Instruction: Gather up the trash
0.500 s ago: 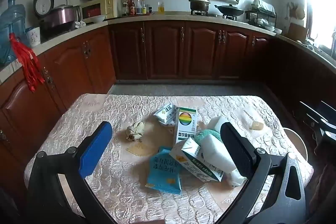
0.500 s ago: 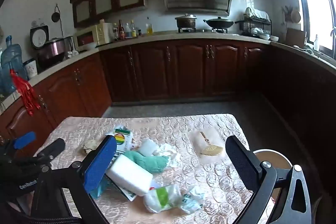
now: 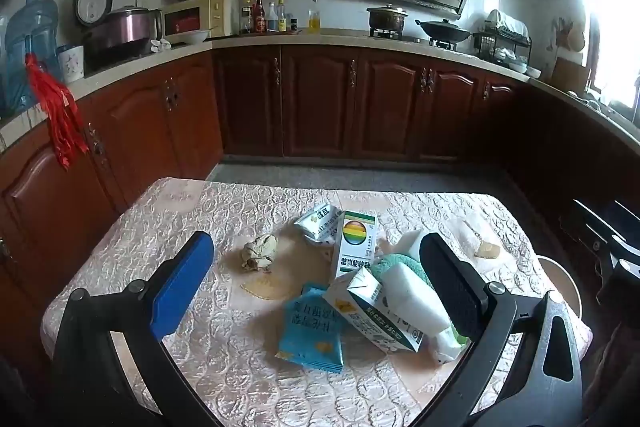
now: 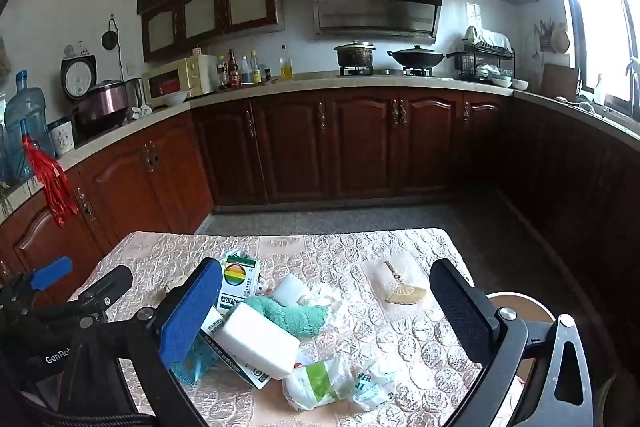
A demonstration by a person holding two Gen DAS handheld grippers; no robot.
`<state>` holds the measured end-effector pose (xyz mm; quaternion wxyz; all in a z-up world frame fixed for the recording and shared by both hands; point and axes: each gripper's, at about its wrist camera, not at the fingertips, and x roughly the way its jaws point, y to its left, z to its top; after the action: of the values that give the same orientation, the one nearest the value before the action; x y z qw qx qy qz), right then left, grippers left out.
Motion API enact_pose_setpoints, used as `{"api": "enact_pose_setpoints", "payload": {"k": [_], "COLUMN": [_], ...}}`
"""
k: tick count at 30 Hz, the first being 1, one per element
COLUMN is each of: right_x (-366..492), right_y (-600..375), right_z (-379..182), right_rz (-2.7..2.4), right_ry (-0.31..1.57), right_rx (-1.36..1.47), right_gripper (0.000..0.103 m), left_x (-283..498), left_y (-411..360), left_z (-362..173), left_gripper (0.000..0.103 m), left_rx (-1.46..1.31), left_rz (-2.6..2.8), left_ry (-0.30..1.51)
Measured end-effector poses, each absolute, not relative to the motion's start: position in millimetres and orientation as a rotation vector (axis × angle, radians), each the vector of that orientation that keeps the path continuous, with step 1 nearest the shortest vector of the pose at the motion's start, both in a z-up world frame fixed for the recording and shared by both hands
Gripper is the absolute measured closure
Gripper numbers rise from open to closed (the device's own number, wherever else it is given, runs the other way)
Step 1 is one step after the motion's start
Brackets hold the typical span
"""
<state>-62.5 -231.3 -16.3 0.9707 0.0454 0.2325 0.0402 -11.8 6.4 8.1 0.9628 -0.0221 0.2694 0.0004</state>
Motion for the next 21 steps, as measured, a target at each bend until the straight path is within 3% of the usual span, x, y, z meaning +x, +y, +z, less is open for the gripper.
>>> {"api": "enact_pose_setpoints", "payload": {"k": [21], "right_x": [-67], "right_y": [-231], "right_z": [-15], "right_rz": [0.069], "right_ry": [0.451], "right_rx": [0.101], "right_gripper": [0.000], "left_x": [3], "left_y": [18], "left_z": [-9], "left_gripper": [0.001], "left_rx": [-0.071], "left_rz": [-0.003], "left_ry": [0.552]}}
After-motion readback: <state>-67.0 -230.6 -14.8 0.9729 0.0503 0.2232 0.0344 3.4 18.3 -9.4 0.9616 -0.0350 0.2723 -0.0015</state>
